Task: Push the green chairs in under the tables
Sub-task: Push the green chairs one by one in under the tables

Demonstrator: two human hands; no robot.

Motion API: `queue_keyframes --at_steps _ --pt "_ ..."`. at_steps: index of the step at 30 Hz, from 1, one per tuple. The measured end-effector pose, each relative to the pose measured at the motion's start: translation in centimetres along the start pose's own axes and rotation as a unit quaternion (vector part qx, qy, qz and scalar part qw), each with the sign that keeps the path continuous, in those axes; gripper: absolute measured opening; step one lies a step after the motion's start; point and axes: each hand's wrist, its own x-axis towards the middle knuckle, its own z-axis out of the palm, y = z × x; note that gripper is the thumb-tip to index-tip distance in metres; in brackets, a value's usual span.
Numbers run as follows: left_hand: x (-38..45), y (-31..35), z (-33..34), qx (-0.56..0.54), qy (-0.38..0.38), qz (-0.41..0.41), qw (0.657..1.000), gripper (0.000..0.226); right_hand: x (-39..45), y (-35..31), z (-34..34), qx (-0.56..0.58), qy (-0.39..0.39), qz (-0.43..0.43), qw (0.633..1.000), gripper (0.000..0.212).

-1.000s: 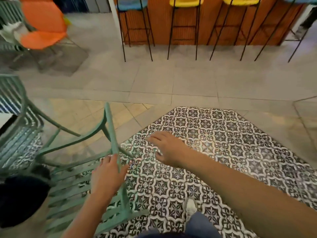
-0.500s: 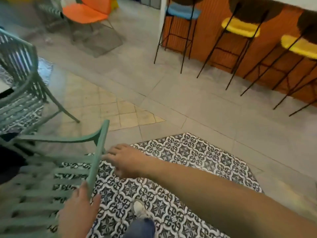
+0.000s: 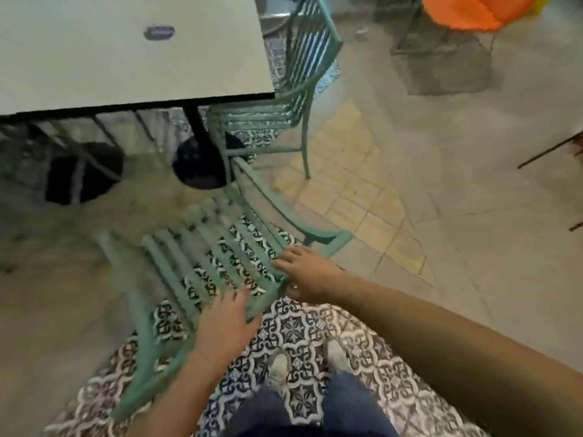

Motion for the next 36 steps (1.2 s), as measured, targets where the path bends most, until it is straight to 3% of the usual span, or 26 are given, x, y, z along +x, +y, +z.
queue_keyframes --at_steps 5,12,15,20,28,31,36 --pt "-1.6 1.3 0.0 -0.035 -0.016 -0.094 0.995 0.052 0.8 3.5 1.4 -0.013 -0.056 -0.068 0.996 0.063" --pt "-2.4 1.6 0.2 -0.097 -0.034 -0.209 0.973 0.019 1.0 7.3 0.4 -0.022 -0.102 -0.066 0.992 0.052" --pt "-2.9 1.3 0.8 -0.109 -0.037 -0.188 0.975 0.031 1.6 7.5 0.6 -0.047 -0.12 -0.084 0.988 0.058" --pt "-2.8 0.3 1.0 -0.032 -0.035 -0.119 0.992 0.036 1.7 7.5 1.0 -0.089 -0.111 -0.09 0.986 0.062" --pt "-4.1 -4.6 1.4 -0.015 -0.069 -0.067 0.995 0.042 1.3 2.6 2.1 -0.094 -0.104 -0.06 0.988 0.1" --pt "-4.8 -8.2 0.6 -0.005 -0.057 -0.05 0.997 0.04 1.7 -0.8 2.5 -0.089 -0.09 -0.037 0.991 0.095" --pt "-4.8 -14.0 -1.1 -0.006 -0.05 -0.04 0.998 0.034 4.3 -5.7 3.5 -0.06 -0.08 0.008 0.995 0.062"
